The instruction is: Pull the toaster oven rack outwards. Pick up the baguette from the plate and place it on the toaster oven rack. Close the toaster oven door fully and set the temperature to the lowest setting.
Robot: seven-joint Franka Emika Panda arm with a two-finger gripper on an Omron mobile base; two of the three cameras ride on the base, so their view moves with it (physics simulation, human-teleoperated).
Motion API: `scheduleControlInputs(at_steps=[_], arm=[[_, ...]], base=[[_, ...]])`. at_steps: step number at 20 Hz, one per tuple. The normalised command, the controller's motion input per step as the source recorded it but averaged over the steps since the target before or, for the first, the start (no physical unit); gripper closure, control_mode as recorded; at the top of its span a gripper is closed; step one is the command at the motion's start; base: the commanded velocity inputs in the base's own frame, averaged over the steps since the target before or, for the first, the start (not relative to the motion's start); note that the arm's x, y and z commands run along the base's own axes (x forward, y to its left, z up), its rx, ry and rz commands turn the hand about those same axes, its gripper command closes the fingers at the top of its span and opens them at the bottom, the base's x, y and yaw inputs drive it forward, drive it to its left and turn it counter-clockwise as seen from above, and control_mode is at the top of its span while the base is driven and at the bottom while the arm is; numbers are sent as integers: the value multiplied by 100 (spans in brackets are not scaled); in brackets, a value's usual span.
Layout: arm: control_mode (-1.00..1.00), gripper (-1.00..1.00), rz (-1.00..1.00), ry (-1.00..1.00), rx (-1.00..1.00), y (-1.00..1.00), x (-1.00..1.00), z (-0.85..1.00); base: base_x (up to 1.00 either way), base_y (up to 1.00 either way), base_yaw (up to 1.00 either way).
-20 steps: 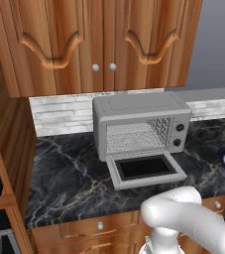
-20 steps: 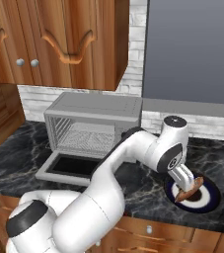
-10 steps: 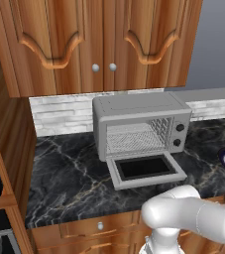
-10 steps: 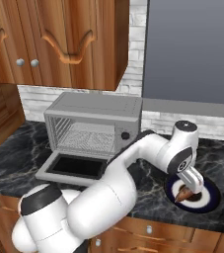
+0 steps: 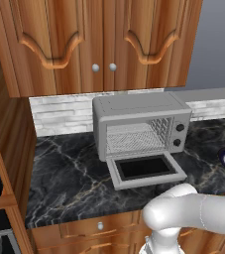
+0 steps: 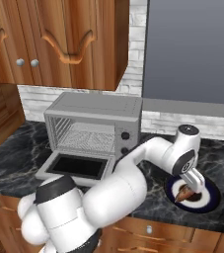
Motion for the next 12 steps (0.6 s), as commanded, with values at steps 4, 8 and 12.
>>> scheduleControlInputs(at_steps=[4,8,12], arm=[[-100,-100,0,0,1,-22,26,-25],[-100,-100,0,0,0,-19,25,-25],[-100,-100,0,1,0,-22,24,-27]], base=[[0,0,0],[0,0,0],[0,0,0]])
